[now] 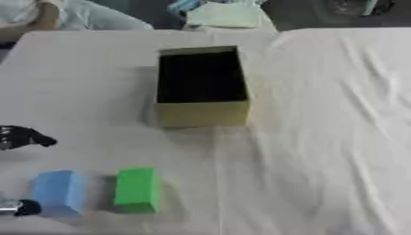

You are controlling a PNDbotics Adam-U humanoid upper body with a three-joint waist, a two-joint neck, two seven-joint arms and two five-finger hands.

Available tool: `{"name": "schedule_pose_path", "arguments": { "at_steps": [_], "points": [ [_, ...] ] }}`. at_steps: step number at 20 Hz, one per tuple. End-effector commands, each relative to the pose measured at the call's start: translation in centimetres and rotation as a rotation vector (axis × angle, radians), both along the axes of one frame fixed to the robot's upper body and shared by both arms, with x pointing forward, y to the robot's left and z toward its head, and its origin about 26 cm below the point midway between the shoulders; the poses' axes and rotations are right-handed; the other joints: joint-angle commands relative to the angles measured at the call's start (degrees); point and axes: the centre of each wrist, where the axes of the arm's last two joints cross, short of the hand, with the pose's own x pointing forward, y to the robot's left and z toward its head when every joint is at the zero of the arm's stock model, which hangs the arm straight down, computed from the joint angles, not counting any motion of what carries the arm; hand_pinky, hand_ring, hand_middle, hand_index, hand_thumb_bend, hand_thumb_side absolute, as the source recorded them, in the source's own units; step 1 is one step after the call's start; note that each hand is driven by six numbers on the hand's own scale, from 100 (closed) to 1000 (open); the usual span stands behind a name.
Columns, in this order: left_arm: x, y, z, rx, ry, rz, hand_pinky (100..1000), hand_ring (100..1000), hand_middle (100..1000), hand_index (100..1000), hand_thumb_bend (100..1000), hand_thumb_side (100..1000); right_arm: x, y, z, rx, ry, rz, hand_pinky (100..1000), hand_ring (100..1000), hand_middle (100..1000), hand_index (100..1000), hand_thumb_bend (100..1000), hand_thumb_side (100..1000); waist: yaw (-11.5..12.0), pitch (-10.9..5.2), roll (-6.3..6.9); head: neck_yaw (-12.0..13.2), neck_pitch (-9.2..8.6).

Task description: Pick up objects on the table and place them in the box.

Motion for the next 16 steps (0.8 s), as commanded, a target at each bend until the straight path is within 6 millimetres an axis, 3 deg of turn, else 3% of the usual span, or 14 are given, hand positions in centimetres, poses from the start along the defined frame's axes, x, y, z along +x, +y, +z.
{"name": "schedule_pose_path", "arguments": {
  "at_steps": [1,6,16],
  "points": [
    [-0.1,-0.1,0.8,0.052,-0.04,0.024,902,879,782,965,858,922,-0.4,-0.1,0.8,-0.021,-0.03,-0.006,828,754,549,828,100,731,-0.08,-0.77,0.04,0.06,0.29],
    [-0.1,-0.4,0.2,0.048,-0.065,0.071,880,850,750,949,901,965,-0.4,-0.1,0.7,-0.016,-0.027,-0.002,827,749,546,828,100,731,-0.4,-0.71,0.0,0.34,0.29],
    [0.0,-1.0,-0.3,0.066,-0.01,0.063,895,892,843,954,888,936,-0.4,0.1,0.6,-0.008,-0.024,0.006,826,743,543,828,100,731,-0.9,-0.61,-0.03,0.68,0.29]
  ]
}}
